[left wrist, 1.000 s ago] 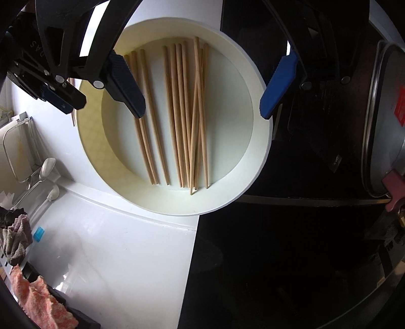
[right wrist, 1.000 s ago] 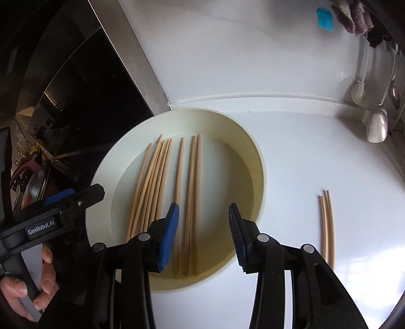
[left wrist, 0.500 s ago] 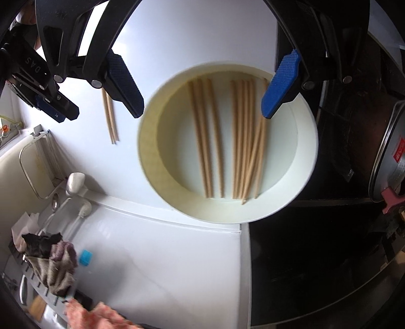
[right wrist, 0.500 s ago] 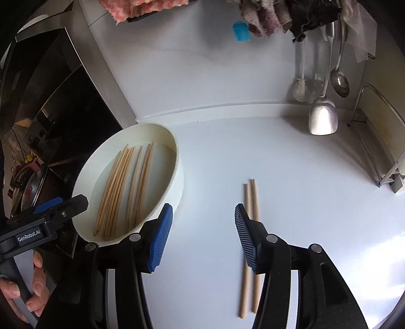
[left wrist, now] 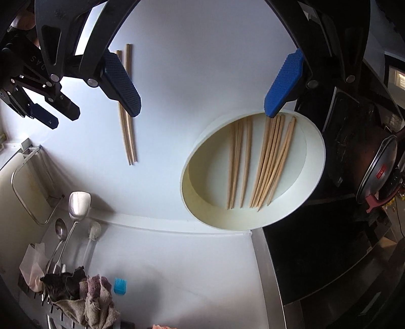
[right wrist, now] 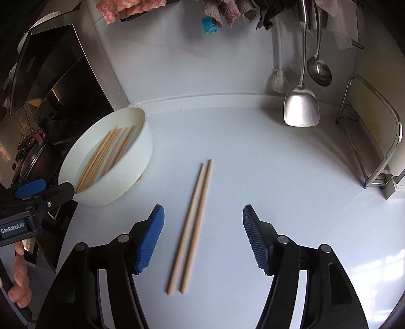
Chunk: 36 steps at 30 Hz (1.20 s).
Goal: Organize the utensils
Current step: 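Move both open grippers back toward the last two chopsticks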
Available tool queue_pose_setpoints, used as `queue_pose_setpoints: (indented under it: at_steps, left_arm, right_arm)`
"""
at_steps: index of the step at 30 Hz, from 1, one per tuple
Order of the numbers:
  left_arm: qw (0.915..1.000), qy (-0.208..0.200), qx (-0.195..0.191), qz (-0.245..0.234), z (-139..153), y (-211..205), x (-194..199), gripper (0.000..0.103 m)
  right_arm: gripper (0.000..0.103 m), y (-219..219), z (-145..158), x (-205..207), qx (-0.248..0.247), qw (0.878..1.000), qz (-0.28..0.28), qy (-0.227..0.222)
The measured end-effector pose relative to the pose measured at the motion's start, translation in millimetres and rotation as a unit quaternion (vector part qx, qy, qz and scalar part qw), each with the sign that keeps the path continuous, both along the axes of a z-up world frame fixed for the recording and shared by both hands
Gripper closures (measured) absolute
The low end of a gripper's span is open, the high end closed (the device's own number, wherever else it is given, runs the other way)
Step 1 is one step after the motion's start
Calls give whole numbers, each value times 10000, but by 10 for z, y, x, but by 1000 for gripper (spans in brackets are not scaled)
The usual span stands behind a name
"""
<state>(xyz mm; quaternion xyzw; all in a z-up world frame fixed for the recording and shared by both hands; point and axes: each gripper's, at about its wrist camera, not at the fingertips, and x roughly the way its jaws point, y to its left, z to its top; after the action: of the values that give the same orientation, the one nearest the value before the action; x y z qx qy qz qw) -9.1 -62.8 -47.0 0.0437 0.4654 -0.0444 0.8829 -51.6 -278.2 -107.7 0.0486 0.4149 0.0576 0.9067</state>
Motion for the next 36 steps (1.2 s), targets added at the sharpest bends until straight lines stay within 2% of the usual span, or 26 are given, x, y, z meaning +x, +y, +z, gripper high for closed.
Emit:
queue_pose_setpoints:
  at_steps: [4,12,19,36]
  left_arm:
    - [9999,55,-124,-94,-119,-18,-63,6]
    - [9993,-278,-246,-37,-458,50,37,6]
    - [9984,-334,-420,-153,-633,28,131,6]
    - [9991,-202,-346,-107,-745,73,110,6]
  right_arm:
    - [41,-68,-242,111,77,9997,-147,197]
    - [41,86,-661,294,-73,9986,-516,119]
    - [41,251,-781,351,-590,9965,-594,-24]
    - [41,304,-941,332,-908,9942,-582,29]
